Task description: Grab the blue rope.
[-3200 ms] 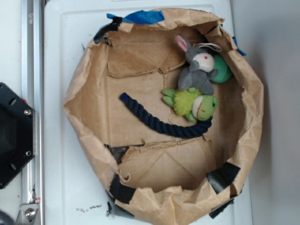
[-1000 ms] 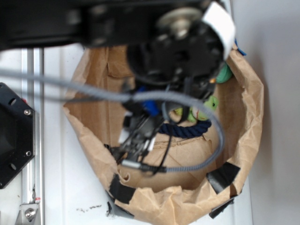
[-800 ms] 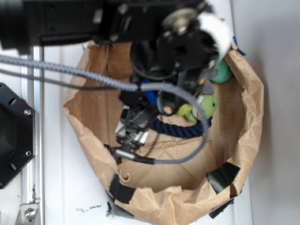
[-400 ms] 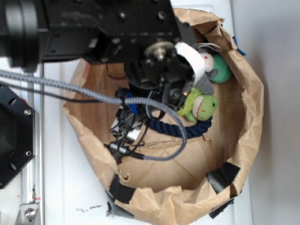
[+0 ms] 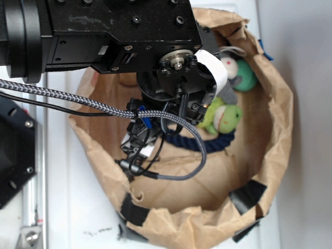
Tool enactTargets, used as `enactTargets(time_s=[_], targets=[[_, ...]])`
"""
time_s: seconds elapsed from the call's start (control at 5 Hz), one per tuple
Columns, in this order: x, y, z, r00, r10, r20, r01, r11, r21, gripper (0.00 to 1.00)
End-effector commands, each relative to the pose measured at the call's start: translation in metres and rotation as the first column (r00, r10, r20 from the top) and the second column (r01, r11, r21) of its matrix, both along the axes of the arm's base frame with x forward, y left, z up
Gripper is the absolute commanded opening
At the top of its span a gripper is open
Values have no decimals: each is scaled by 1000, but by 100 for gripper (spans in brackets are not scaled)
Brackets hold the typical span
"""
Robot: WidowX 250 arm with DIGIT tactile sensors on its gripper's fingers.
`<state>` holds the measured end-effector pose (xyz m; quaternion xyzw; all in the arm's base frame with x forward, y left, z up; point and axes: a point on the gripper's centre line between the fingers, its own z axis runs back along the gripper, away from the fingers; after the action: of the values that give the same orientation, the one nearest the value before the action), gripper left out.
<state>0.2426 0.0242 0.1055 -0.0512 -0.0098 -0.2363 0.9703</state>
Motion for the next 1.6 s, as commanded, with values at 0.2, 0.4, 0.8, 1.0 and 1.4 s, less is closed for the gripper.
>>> enactTargets(time_s=[0.2,0.4,0.8,1.0,1.4], targets=[[16,-9,-50,980,-171,101,173,985,-10,100],[23,-13,-70,977,-191,97,192,981,-3,100],[24,-17,-90,976,-206,68,205,979,22,100],[24,-16,-90,981,-181,73,180,984,19,0],[20,-15,-88,982,-175,71,174,985,22,0]])
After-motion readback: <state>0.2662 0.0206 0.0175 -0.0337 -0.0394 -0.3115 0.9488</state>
